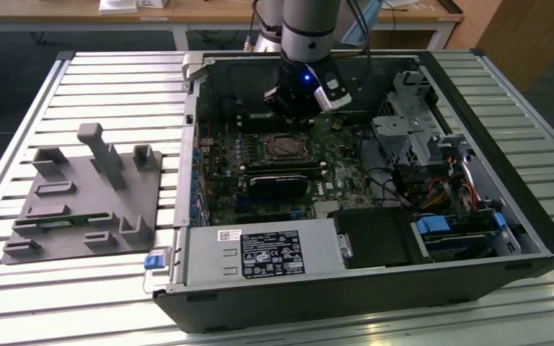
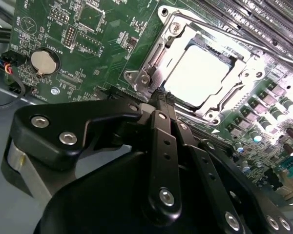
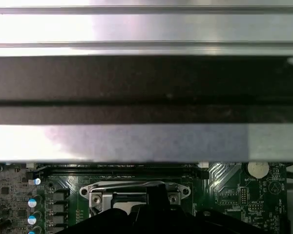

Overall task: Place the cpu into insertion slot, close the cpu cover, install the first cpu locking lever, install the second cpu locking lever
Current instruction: 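Install the second cpu locking lever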

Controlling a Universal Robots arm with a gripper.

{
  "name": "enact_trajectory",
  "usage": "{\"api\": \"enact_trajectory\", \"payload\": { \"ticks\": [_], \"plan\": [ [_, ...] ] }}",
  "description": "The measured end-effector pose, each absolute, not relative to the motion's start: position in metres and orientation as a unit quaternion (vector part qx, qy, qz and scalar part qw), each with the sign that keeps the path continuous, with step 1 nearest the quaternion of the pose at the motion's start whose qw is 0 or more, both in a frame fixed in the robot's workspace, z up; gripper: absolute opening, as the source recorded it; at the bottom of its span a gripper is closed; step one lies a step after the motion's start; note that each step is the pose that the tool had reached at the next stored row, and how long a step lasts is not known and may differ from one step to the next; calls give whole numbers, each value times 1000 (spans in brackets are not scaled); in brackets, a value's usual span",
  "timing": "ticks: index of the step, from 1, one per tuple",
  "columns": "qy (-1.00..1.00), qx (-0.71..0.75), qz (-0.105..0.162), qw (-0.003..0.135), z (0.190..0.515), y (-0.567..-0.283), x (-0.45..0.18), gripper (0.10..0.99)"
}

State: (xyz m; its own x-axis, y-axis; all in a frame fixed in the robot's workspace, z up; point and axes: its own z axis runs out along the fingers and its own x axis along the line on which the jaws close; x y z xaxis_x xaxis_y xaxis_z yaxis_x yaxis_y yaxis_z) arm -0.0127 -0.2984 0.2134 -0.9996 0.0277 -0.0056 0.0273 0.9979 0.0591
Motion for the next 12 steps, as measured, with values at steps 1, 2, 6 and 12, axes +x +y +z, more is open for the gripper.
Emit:
{"api": "enact_trajectory", "payload": {
  "ticks": [1, 2, 6, 12],
  "plan": [
    [999, 14, 30, 3, 213, -299, -13, 106],
    [999, 14, 30, 3, 213, -299, -13, 106],
    [999, 14, 30, 3, 213, -303, -13, 106],
    [999, 14, 30, 3, 213, -312, -13, 106]
  ]
}}
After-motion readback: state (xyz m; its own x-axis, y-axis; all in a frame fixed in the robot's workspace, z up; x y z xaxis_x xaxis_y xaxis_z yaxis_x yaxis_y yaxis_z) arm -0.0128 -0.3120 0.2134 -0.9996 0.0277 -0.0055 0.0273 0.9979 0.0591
